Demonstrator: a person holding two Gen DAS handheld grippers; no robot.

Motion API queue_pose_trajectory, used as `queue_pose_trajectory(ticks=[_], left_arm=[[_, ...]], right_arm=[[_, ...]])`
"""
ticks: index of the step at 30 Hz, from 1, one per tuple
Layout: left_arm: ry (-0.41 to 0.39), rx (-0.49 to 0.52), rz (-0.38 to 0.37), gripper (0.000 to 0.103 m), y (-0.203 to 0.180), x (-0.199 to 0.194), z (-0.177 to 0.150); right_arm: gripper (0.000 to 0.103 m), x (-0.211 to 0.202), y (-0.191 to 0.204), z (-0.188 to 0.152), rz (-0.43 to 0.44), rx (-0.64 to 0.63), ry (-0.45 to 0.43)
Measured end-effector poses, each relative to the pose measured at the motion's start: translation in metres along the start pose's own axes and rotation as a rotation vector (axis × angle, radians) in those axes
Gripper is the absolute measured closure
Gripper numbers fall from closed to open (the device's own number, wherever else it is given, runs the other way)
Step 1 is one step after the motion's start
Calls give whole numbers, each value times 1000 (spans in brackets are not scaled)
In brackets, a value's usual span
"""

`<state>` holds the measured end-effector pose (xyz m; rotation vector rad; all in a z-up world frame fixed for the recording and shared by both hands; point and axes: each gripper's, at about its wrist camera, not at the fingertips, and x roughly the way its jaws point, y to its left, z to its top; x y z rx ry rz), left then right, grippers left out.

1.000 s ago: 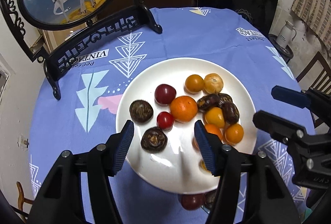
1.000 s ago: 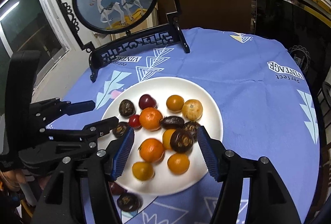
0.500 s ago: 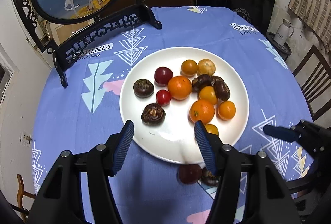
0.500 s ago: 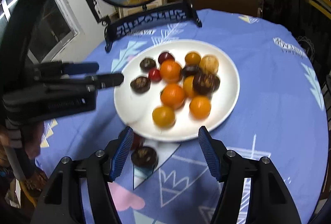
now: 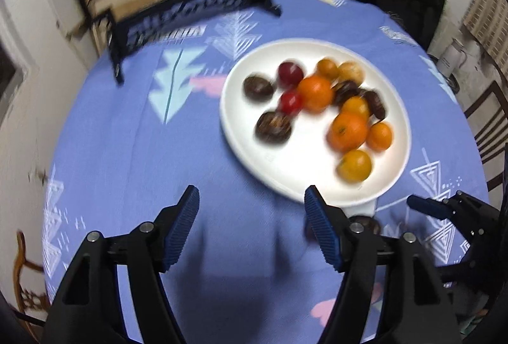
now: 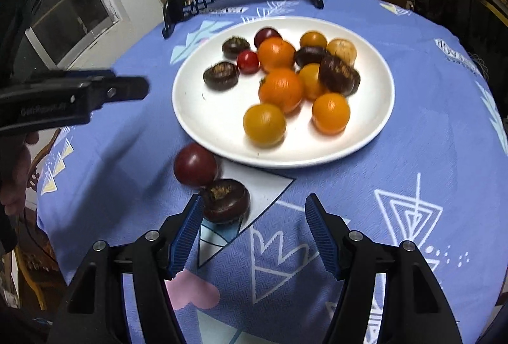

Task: Organize fruits
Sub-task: 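Grasp a dark brown dried fruit with the right gripper while the left grasps a red plum, then carry both fruits over the plate and open both grippers to release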

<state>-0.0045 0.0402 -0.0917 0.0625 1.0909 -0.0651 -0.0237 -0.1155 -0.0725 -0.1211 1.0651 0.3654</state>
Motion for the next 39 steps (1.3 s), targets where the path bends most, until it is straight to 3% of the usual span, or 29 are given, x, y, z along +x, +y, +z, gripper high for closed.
queue_pose_trajectory(ticks=[9, 12, 22, 29, 31, 32, 33, 39], left_arm=[[60, -35, -15, 36, 13, 13, -24], [64, -21, -26, 36, 6, 13, -25], [88, 95, -92, 36, -42, 22, -32], [98, 126, -79, 36, -68, 44, -29], [104, 134, -71, 50, -71, 48, -28], [116, 138, -99, 61, -72, 49, -27], [120, 139, -116, 65, -73, 49, -27], [112, 168, -92, 65, -77, 40, -32]], right_arm=[[37, 24, 15, 1, 30, -42, 59], [61, 32, 21, 0, 31, -82, 97], [62, 9, 0, -11, 18, -18, 68], [62, -2, -20, -23, 6, 41, 72], [62, -1, -20, -25, 8, 45, 75], [62, -1, -20, -26, 8, 45, 76], [62, 0, -19, -25, 9, 45, 76], [62, 2, -15, -22, 18, 36, 70]])
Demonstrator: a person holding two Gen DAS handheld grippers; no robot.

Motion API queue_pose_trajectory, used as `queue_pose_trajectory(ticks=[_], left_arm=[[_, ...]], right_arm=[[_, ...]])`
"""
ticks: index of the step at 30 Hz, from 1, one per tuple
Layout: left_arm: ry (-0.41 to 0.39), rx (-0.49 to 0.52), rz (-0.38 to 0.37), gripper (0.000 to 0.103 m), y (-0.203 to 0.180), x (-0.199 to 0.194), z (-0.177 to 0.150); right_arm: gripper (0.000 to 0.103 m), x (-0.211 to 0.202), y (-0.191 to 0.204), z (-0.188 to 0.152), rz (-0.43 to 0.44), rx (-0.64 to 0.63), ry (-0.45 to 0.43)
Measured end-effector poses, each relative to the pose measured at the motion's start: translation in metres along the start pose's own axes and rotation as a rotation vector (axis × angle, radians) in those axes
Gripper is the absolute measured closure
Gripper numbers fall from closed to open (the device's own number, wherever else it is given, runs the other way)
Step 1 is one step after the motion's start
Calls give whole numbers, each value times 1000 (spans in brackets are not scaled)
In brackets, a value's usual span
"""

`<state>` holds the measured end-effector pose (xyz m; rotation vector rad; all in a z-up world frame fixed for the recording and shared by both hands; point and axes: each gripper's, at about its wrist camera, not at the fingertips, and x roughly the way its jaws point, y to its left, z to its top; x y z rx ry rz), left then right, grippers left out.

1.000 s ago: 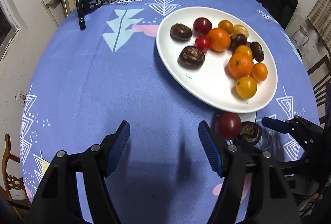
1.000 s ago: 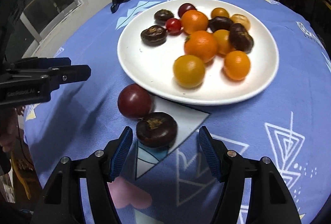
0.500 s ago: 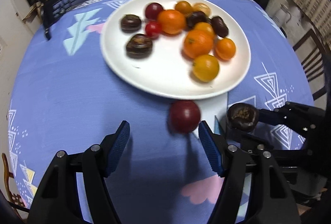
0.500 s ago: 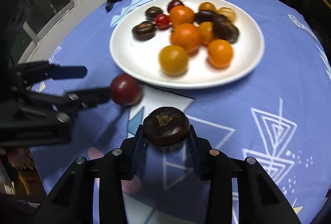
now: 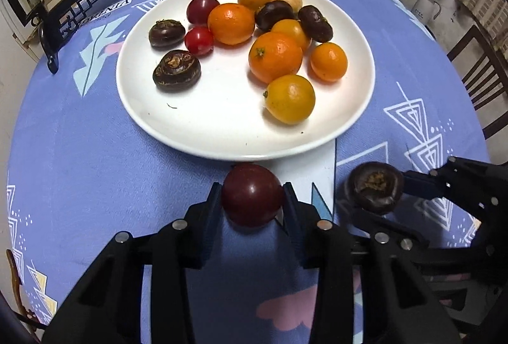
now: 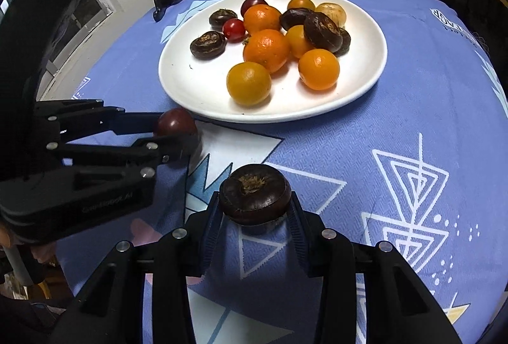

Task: Organize fruits
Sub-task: 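Carry both fruits over the plate and open both grippers to release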

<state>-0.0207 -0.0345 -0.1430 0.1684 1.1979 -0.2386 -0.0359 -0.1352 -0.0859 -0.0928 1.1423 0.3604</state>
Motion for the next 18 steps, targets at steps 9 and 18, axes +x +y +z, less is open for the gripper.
queue_pose_trajectory(ticks=[9, 18], left_arm=[[-72, -57, -47, 65, 23, -37, 25], [-113, -94, 66, 65, 49, -19, 108]], right_arm=[[62, -24, 3, 33, 26, -20, -81], [62, -31, -18, 122, -2, 25, -216]])
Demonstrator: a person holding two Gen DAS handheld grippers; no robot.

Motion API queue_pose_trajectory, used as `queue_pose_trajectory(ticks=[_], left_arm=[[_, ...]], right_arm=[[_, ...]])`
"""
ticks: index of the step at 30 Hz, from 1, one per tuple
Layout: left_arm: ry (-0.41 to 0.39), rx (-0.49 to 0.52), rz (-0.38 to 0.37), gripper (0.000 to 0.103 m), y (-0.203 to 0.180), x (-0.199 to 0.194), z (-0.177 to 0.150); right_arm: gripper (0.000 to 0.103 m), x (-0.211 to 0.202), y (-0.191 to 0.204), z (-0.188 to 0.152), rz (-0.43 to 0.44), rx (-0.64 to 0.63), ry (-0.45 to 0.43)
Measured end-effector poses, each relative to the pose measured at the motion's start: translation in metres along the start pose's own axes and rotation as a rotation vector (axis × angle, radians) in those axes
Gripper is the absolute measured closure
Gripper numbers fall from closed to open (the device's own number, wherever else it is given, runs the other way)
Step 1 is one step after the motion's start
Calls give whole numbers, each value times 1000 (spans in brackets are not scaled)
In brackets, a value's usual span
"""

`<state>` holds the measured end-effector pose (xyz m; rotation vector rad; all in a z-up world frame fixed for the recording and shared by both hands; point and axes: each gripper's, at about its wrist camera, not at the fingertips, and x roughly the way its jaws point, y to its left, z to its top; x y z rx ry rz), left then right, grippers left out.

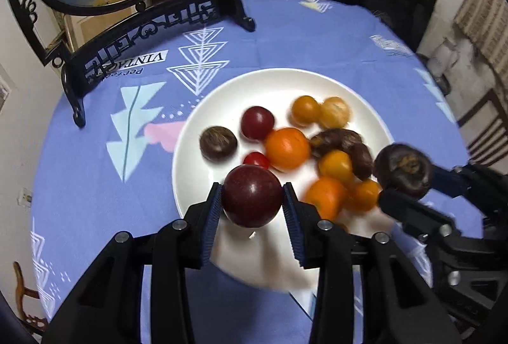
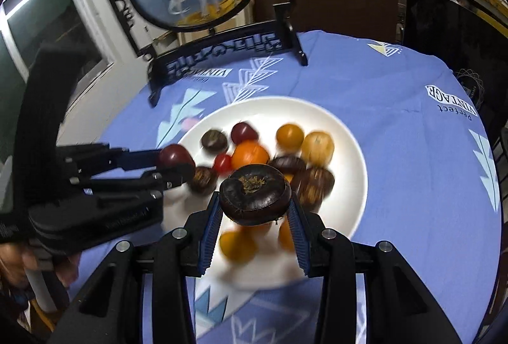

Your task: Organize fruits

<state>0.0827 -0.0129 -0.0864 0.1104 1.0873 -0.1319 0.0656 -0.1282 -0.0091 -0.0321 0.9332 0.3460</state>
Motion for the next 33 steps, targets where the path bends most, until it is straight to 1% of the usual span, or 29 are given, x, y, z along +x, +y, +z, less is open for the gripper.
queue_pose_trajectory(ticks=[2, 6, 7, 8, 9, 10, 11, 14, 15, 17, 27, 29, 30, 33], left_arm=[[20, 9, 37, 65, -1, 13, 5], [47, 6, 35, 65, -1, 27, 3], [44, 10, 36, 63, -2, 28, 2], [29, 15, 49, 49, -3, 27, 2], [8, 17, 71, 29, -2, 24, 1], [-15, 14, 87, 22, 0, 21, 3], [-41, 7, 103, 17, 2, 17, 3], [-53, -6, 89, 15, 7, 10, 5], [-71, -11, 105, 11, 8, 5, 4], [-98, -12, 121, 10, 7, -2, 2], [-175, 15, 132, 10, -10, -38, -10], [-180, 9, 125, 10, -13, -46, -14], [-199, -1, 121, 9, -14, -52, -18], [-240, -16, 158, 9, -16, -63, -23]], right_arm=[[62, 13, -5, 9, -7, 8, 8], [60, 30, -12, 16, 8, 41, 28], [57, 33, -15, 18, 11, 57, 26], [41, 32, -16, 18, 9, 64, 16], [31, 29, -18, 18, -1, 77, -3], [31, 23, -20, 17, -1, 87, -23], [31, 20, -22, 17, 1, 89, -29], [31, 8, -25, 14, 0, 87, -43], [31, 2, -26, 10, 2, 95, -53], [30, -9, -29, 2, -3, 107, -66], [29, -44, -19, -32, -31, 96, -107], [29, -49, -15, -35, -41, 92, -116], [29, -51, -13, -36, -46, 88, -120], [29, -57, -6, -39, -80, 76, -124]])
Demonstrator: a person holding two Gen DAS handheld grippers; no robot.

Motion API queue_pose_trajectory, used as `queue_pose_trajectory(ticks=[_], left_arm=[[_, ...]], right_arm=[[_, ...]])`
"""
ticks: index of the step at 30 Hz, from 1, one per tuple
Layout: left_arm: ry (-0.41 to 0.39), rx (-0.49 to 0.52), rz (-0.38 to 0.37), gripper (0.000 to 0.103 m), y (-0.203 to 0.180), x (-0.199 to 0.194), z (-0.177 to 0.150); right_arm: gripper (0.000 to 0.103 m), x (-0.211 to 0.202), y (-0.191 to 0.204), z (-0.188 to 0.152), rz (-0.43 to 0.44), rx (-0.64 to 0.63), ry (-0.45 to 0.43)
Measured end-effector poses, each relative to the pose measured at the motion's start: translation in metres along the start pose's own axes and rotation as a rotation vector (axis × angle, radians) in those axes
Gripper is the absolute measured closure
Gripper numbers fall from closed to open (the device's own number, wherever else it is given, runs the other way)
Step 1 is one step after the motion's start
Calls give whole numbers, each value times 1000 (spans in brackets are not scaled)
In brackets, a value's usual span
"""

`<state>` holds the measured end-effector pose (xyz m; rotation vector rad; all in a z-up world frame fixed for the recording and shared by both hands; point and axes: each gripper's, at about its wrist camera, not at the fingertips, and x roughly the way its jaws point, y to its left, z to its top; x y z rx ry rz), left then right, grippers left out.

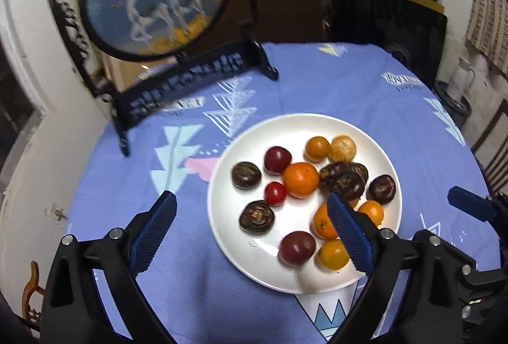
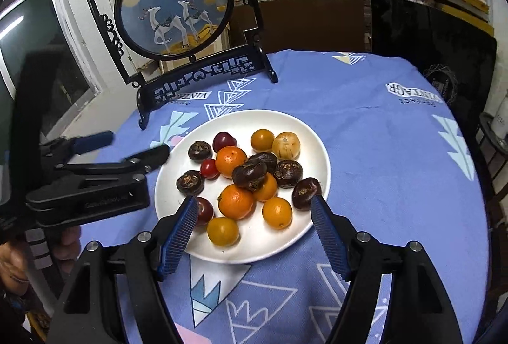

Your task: Organize fruits

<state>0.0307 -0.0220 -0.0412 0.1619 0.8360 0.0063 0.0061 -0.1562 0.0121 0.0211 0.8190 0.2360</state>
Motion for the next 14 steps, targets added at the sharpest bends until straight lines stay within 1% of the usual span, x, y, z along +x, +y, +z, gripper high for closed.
queue_pose_trajectory(ticks=[2, 4, 7, 9, 11, 14], left_arm=[[3, -11, -22, 10, 0, -5, 0], [4, -10, -27, 10, -1, -10, 0], [18, 3, -49, 9, -7, -15, 0], [25, 11, -38, 9, -12, -17, 0], [10, 17, -57, 9, -15, -21, 0], [12, 12, -60, 9, -18, -23, 1]], right_arm=[[29, -6, 3, 1, -16, -9, -8], [28, -11, 5, 2, -39, -14, -11], [23, -18, 5, 3, -68, -18, -26], [20, -22, 4, 3, -93, -13, -37], [19, -25, 2, 3, -100, -4, -46], [18, -28, 0, 2, -102, 0, -54]])
